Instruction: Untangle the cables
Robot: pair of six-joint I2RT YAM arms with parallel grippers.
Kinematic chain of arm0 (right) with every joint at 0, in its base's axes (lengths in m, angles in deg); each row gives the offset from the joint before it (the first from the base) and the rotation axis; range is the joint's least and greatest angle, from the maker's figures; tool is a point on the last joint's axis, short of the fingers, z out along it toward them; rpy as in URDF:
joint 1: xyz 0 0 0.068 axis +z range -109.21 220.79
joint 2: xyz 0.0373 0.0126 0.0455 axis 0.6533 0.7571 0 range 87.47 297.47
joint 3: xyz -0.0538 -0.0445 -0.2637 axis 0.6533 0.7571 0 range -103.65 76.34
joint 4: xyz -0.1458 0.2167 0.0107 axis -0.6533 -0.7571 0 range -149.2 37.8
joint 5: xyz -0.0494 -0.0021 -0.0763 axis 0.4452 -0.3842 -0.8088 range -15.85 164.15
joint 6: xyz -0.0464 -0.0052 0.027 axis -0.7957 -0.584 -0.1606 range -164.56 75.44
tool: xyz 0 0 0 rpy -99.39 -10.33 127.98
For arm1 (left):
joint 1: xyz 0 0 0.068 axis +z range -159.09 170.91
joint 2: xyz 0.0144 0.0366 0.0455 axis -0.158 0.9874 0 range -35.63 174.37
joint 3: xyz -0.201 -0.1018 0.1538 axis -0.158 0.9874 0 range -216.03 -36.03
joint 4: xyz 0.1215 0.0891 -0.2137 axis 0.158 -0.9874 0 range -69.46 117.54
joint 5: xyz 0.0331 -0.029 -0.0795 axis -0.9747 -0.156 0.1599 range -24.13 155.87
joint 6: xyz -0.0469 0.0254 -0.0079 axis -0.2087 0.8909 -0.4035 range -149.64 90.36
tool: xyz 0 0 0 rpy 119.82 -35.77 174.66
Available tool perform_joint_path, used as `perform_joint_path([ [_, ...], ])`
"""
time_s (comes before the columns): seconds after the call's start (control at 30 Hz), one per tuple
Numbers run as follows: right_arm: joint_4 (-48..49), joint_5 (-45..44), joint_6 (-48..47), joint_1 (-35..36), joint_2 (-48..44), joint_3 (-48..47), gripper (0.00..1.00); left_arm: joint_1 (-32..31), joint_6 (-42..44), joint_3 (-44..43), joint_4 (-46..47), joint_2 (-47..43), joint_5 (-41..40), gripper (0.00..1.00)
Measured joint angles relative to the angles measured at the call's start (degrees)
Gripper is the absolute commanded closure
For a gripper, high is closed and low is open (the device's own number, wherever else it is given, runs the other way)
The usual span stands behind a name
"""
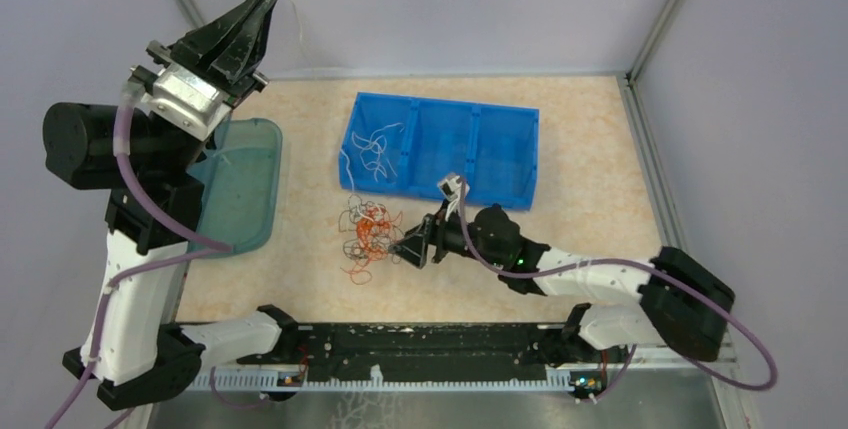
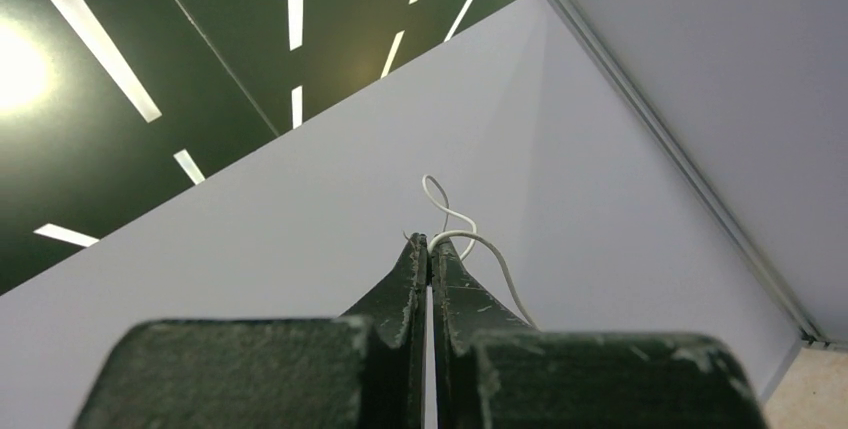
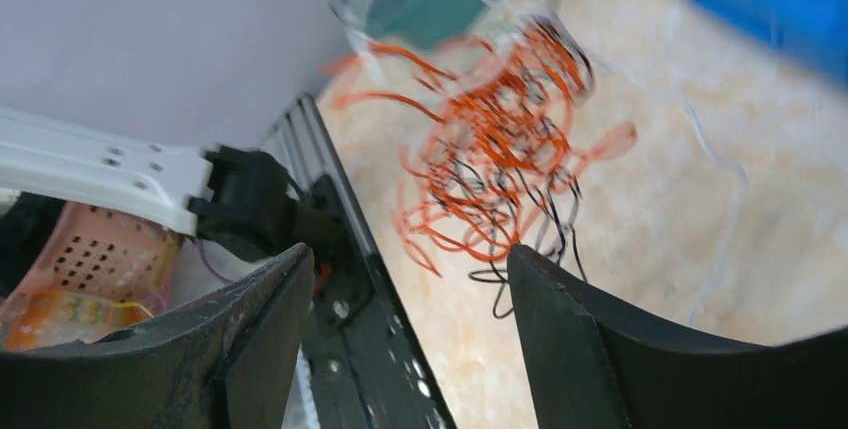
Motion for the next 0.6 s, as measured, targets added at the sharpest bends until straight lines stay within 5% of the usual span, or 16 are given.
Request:
perform_joint_path([
  [0.23, -8.28, -0.48, -6.05, 0.02, -11.43, -10.6, 0.25, 0.0, -0.79, -0.24, -1.62, -0.76, 1.4, 0.96],
  [0.6, -9.44, 1.11, -11.52, 0.0, 2.6, -27.04, 0.3, 0.0, -3.39, -0.13, -4.92, -0.74, 4.2, 0.95],
])
